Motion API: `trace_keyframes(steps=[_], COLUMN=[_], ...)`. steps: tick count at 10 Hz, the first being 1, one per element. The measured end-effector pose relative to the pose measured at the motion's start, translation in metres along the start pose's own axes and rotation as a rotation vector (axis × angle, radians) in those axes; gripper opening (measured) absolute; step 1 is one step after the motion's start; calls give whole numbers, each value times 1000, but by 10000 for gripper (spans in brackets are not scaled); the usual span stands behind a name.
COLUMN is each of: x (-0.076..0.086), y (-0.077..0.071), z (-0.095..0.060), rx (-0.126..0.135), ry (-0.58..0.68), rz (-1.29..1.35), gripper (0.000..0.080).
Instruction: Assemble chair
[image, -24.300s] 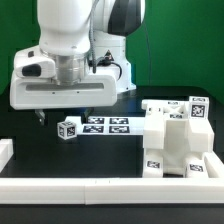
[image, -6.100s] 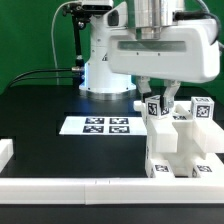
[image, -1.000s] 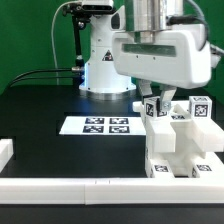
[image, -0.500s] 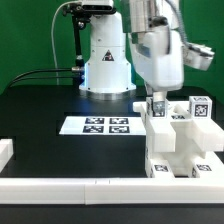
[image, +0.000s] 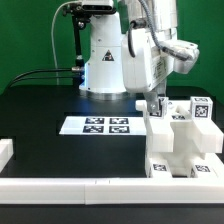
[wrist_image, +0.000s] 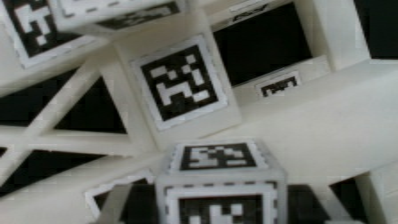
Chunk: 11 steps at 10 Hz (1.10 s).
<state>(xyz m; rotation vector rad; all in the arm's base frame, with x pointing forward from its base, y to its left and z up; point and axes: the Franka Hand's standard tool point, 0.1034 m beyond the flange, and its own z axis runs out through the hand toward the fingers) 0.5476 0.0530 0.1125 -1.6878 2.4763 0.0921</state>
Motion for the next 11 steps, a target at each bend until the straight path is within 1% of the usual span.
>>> trace_keyframes(steps=[1,2,3,4,5,6,8,11], x=[0,0,0,0,0,0,3,2], y=[0,1,1,1,1,1,1,2], z=[1,1,1,2,2,2,3,4], rx=[-1,-2,-2,-2,-2,-2,12,10], ry=[1,2,2,2,2,1,-11,-11], rz=[-1,-3,-6,-23,-59,-87,-126,-134], gripper=[374,510,510,620,640,640,648,649])
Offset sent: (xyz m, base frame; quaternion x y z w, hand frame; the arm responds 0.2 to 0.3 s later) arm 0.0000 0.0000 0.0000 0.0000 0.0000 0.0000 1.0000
